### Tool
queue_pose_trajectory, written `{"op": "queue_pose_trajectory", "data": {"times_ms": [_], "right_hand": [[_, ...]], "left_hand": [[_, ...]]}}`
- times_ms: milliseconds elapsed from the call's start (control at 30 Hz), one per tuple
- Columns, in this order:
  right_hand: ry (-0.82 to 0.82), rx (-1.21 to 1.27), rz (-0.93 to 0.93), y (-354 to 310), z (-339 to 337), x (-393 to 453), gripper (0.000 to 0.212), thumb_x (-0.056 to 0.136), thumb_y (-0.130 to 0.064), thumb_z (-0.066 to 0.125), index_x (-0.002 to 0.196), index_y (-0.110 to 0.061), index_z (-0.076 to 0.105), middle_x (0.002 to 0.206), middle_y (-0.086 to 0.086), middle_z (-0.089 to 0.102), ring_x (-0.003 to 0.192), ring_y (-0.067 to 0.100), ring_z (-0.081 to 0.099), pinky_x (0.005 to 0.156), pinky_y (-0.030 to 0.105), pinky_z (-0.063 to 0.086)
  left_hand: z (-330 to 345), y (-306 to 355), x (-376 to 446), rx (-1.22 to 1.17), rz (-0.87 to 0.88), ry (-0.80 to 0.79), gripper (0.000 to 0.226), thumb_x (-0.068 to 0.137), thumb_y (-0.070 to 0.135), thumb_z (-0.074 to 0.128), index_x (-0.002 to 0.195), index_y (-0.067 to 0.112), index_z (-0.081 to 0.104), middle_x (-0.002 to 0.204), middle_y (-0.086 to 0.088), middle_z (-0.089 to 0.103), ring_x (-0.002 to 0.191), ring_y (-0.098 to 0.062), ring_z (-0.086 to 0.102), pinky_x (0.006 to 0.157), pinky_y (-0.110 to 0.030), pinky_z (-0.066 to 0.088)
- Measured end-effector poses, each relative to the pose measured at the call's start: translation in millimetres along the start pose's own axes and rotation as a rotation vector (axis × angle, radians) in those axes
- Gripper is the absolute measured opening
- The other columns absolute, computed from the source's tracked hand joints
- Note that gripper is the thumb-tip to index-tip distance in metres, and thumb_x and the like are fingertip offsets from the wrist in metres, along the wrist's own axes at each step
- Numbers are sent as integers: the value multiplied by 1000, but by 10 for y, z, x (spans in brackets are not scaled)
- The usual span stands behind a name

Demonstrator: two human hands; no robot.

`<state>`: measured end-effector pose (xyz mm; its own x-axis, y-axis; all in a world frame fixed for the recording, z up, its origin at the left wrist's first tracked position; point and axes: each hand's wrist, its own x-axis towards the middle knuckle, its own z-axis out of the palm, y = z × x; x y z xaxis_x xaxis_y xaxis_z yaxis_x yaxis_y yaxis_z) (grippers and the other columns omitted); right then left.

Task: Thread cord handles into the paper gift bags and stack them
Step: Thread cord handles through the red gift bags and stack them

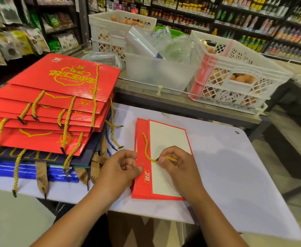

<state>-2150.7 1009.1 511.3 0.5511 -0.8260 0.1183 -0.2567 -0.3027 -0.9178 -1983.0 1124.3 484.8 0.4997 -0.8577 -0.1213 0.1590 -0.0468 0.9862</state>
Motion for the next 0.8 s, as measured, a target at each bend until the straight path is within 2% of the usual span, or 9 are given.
{"op": "queue_pose_trajectory", "data": {"times_ms": [133, 233, 300, 367, 433, 500, 600, 700, 800], "right_hand": [[9, 41, -17, -26, -101, 32, 6, 100, -19, 67, 94, -21, 69, 95, -13, 76, 93, 9, 73, 71, 17, 57], [17, 64, -5, -46, -174, 97, 8, 100, -19, 67, 94, -22, 72, 94, -10, 78, 91, 8, 73, 70, 15, 56], [25, 59, -13, -53, -214, 155, 9, 99, -21, 69, 95, -26, 76, 96, -11, 78, 93, 7, 72, 72, 15, 55], [29, 57, -39, -55, -240, 203, 11, 97, -21, 71, 94, -28, 78, 98, -13, 78, 95, 6, 72, 74, 15, 55], [22, 75, -57, -42, -238, 229, 12, 97, -20, 72, 92, -29, 78, 97, -11, 78, 95, 7, 72, 75, 17, 56], [13, 104, -59, -10, -213, 246, 11, 96, -19, 72, 91, -28, 77, 96, -7, 79, 95, 10, 73, 77, 19, 57], [17, 154, -45, 35, -204, 251, 9, 95, -18, 74, 92, -26, 76, 94, -3, 80, 94, 11, 73, 75, 17, 55], [21, 135, -63, 56, -261, 230, 10, 94, -17, 74, 91, -26, 77, 94, -7, 79, 93, 10, 73, 75, 15, 55], [-72, 95, -77, 87, -281, 193, 11, 93, -14, 75, 92, -25, 80, 94, -11, 78, 94, 9, 73, 78, 15, 55]], "left_hand": [[116, 76, -1, -46, 3, -28, 27, 89, -9, 72, 107, 10, 66, 84, -5, 72, 71, -21, 62, 49, -18, 47], [215, 138, 46, -127, -17, -18, 30, 91, -10, 69, 113, 10, 66, 93, -16, 75, 77, -32, 71, 53, -24, 53], [281, 161, 75, -163, -29, -32, 34, 91, -14, 65, 116, 9, 67, 92, -19, 76, 75, -28, 75, 55, -26, 55], [351, 155, 69, -185, -45, -62, 38, 89, -19, 62, 117, 6, 68, 86, -17, 75, 64, -17, 72, 49, -19, 51], [398, 110, 38, -145, -30, -86, 38, 89, -19, 62, 118, 6, 68, 79, -10, 74, 63, -13, 69, 51, -16, 49], [393, 60, 19, -106, -6, -84, 37, 90, -14, 66, 117, 10, 70, 75, -3, 71, 66, -15, 64, 55, -17, 50], [335, 25, 24, -103, 6, -95, 39, 90, -10, 70, 121, 12, 68, 82, -7, 70, 68, -16, 56, 59, -20, 51], [329, 28, -11, -92, 28, -114, 40, 90, -12, 69, 123, 10, 66, 83, -6, 72, 65, -15, 52, 58, -21, 49], [345, 22, -32, -75, 36, -125, 39, 90, -12, 68, 123, 9, 65, 82, -9, 68, 66, -16, 50, 59, -19, 48]]}}
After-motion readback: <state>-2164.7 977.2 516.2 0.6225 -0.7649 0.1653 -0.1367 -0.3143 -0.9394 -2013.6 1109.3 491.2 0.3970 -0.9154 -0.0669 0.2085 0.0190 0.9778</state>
